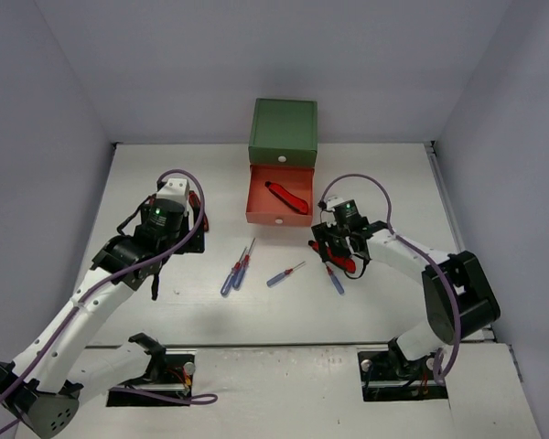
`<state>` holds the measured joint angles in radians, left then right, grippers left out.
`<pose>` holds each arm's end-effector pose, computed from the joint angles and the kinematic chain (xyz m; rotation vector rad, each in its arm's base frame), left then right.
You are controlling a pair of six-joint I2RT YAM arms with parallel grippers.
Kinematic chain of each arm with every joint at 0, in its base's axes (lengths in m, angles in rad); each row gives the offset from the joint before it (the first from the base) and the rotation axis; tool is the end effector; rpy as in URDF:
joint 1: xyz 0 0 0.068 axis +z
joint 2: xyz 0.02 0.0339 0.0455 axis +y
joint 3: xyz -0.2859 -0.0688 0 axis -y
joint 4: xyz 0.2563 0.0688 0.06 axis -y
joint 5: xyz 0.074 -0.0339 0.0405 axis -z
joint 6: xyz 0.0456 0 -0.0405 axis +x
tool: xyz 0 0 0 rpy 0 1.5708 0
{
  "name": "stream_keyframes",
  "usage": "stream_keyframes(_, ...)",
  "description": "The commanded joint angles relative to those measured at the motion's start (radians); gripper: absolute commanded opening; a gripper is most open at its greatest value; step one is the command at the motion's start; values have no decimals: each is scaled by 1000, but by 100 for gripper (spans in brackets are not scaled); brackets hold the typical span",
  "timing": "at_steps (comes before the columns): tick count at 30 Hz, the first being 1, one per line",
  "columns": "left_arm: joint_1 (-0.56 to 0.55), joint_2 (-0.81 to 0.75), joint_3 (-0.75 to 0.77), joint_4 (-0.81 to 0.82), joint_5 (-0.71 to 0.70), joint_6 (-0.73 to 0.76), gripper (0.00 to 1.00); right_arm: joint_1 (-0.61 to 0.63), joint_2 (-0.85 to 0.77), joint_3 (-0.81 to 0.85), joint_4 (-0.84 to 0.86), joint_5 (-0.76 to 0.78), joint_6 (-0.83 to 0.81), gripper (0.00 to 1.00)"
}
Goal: Sort the tools into containers
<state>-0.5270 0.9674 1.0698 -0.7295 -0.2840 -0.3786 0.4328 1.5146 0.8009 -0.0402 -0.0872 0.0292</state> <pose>0.1810 -0.0905 0.3657 0.0030 2.1765 -0.2055 0.2925 0.1395 0.1948 -0.5133 2.2880 0.3319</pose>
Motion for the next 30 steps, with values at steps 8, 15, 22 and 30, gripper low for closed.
stream_keyframes(8, 7, -15, 12, 32, -11, -6, 75, -2, 96, 75, 27, 1, 16, 59)
stream_keyframes(15, 9, -11, 3, 33, -5, -8, 75, 7, 112, 92, 29, 12, 29, 57)
stream_keyframes(22, 9, -12, -1, 34, -1, -9, 75, 7, 142, 123, 31, 31, 43, 53)
stream_keyframes(30, 8, -33, -21, 32, -7, -3, 75, 0, 174, 150, 29, 63, 60, 34)
